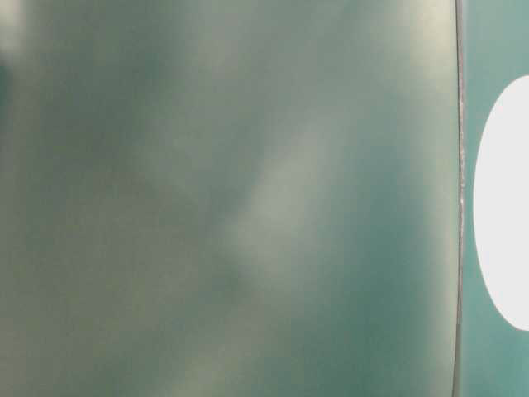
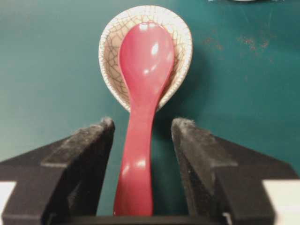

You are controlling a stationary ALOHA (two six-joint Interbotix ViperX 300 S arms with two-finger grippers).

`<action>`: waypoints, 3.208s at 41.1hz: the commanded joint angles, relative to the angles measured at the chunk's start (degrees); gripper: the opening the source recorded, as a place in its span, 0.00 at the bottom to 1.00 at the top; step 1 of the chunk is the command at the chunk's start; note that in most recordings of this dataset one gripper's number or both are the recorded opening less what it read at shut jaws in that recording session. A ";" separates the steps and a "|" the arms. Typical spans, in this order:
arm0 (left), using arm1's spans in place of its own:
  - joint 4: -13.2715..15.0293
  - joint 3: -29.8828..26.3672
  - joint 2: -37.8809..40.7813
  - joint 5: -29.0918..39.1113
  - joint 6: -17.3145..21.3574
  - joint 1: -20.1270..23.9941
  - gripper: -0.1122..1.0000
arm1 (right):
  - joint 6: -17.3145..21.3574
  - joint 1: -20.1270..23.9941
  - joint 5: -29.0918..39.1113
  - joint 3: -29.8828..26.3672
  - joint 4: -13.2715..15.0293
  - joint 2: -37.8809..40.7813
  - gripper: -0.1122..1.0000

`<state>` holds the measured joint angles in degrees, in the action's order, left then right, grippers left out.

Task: Scoop the yellow hexagonal prism block from the bowl with a spoon using the right arm.
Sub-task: 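Move the right gripper to the pink spoon handle and close on it, then lift the pink spoon with the right gripper toward the white bowl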

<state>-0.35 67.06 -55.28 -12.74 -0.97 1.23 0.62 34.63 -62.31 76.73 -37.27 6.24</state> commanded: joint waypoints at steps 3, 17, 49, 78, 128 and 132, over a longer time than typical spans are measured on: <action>-0.18 -1.58 0.44 -0.26 -0.09 0.18 0.13 | -0.35 0.35 -0.18 -0.26 0.09 -0.44 0.59; -0.18 -1.58 0.44 -0.35 -0.09 0.18 0.13 | -0.62 0.35 -0.35 -0.35 0.18 -0.44 0.58; -0.18 -1.58 0.44 -0.35 -0.09 0.18 0.13 | -1.05 0.35 -0.97 -0.44 0.18 -0.44 0.51; -0.18 -1.67 0.44 -0.35 -0.09 0.18 0.13 | -1.05 0.35 -1.32 -0.62 0.18 -0.44 0.39; -0.18 -1.85 0.35 -0.79 0.09 0.18 0.13 | -14.06 -14.50 19.42 -4.39 0.18 -26.19 0.32; -0.18 -1.85 0.44 -0.79 0.09 0.18 0.13 | -17.31 -18.19 25.84 -6.68 0.18 -28.21 0.32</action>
<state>-0.44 66.97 -55.28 -12.92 -0.97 1.32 -15.21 18.72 -40.34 72.42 -37.18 -20.04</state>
